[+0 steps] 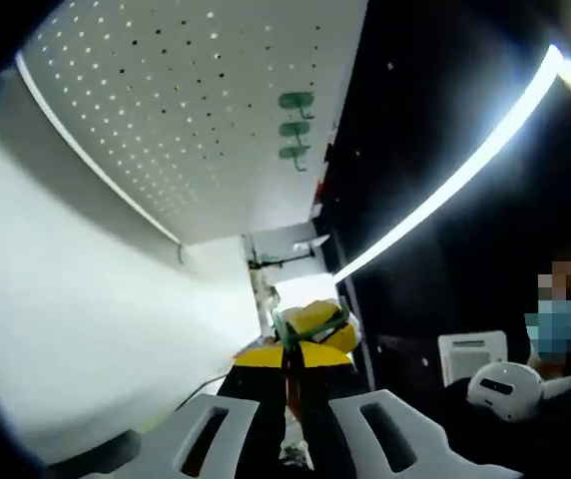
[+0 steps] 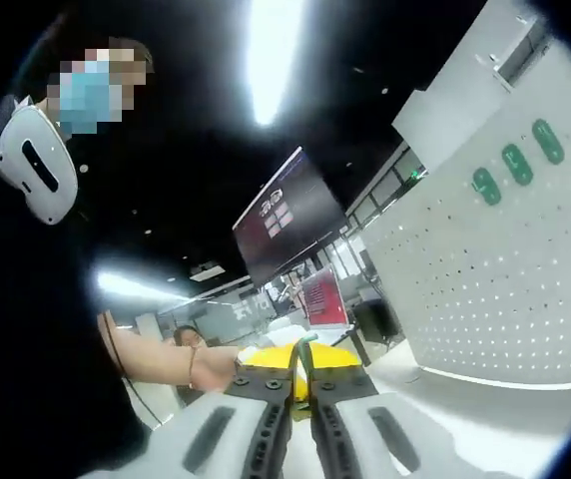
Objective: Insert the hook assembly into the mounting plate slot until the hook locks in place.
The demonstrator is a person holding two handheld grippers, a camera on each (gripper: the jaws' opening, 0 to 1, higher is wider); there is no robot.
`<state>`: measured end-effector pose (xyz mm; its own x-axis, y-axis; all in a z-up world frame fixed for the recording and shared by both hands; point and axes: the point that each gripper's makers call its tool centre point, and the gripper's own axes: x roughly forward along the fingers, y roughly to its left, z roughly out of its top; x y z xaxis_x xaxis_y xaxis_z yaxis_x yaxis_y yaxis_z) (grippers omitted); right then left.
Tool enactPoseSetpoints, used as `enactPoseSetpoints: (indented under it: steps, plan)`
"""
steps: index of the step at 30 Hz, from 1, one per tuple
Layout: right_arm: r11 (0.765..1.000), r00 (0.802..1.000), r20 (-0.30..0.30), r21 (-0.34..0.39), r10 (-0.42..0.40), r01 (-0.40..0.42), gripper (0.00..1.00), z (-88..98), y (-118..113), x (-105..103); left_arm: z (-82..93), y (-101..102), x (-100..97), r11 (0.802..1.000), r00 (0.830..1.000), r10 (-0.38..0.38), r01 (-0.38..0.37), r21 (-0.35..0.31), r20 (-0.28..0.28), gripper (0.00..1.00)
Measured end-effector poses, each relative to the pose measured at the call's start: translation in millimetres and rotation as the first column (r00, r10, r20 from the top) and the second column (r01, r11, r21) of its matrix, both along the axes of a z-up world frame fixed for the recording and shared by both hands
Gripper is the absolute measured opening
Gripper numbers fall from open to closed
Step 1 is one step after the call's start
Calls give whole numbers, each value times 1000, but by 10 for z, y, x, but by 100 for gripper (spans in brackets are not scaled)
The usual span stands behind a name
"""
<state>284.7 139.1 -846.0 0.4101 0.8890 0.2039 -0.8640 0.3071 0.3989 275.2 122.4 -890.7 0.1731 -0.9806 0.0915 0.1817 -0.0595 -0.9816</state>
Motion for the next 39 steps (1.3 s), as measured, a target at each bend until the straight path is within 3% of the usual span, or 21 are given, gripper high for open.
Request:
enactPoseSetpoints:
  steps: [10,17,21,24,28,30,33,35,37,38,39]
  plan:
    - [999,1000,29,-53,7,-5,1,-43,0,0,-32,8,27,999,999,20,-21,36,33,1]
    - [991,1000,23,-137,2,1,1,-121,8,23,-119,53,98,990,994,43,-55,130,97,1]
    - [973,999,-19,-229,-35,30,7,-225,-29,101,-190,101,187,970,981,62,-104,222,185,1]
    - [954,997,-24,-290,-80,70,9,-295,-114,163,-277,181,274,932,964,71,-156,328,258,1]
    - [934,982,-155,-354,-111,49,15,-410,-190,141,-408,337,401,846,917,54,-252,470,394,1]
    - [930,974,-172,-360,-150,80,16,-405,-213,173,-413,369,443,812,889,42,-296,503,456,1]
    - [926,948,-250,-365,-195,94,16,-455,-216,180,-386,387,506,770,844,24,-357,529,536,1]
    - [922,949,-241,-374,-205,104,15,-449,-175,184,-372,388,532,743,814,-2,-388,546,581,1]
    - [906,939,-233,-398,-254,147,15,-464,-168,221,-367,400,548,699,767,-70,-418,580,638,1]
    - [903,937,-235,-404,-258,147,15,-470,-146,219,-354,390,545,686,748,-98,-427,589,656,1]
    - [899,933,-242,-412,-267,150,15,-486,-135,227,-333,383,553,683,742,-96,-436,586,664,1]
